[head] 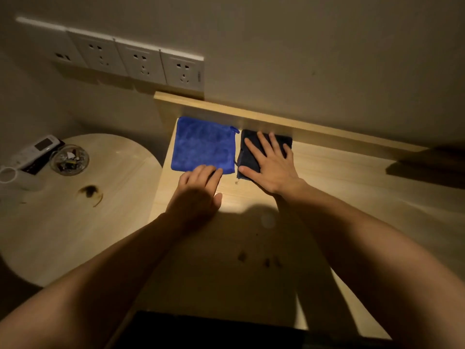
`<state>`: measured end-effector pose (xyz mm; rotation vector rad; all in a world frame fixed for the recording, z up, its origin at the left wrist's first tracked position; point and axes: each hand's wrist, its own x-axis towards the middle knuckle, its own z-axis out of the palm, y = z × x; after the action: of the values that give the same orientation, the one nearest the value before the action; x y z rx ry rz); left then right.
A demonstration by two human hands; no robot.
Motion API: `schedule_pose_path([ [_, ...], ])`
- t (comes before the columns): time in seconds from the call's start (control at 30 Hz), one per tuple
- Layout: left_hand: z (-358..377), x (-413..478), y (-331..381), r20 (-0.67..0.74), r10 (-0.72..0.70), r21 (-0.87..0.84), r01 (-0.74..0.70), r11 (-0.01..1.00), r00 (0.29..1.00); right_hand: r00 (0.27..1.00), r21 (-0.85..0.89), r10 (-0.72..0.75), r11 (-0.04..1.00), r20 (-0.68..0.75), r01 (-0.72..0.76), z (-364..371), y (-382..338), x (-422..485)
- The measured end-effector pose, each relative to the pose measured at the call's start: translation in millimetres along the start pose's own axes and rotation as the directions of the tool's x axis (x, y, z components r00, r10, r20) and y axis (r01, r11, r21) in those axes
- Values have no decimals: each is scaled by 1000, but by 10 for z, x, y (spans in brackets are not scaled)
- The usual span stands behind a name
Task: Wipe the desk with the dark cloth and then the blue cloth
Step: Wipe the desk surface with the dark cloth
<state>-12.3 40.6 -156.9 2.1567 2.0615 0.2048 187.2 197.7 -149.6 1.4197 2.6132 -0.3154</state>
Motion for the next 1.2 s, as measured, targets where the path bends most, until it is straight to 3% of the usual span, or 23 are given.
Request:
schedule_pose_path([
  [0.33, -37, -245, -12, 15, -12, 0, 12, 1000, 1000, 999, 0, 25, 1000, 33, -25, 35, -43, -106],
  [0.53, 29, -519, -66, 40, -23, 90, 20, 996, 999, 997, 17, 38, 999, 72, -39, 80, -148, -276],
  [0.73, 117, -749, -62, 175, -163, 79, 151, 985, 971, 997, 18, 29, 999, 78, -30, 129, -258, -495],
  [1.2, 177, -814, -96, 83, -131, 59, 127, 990, 988, 997, 41, 22, 999, 67, -25, 245, -348, -696],
])
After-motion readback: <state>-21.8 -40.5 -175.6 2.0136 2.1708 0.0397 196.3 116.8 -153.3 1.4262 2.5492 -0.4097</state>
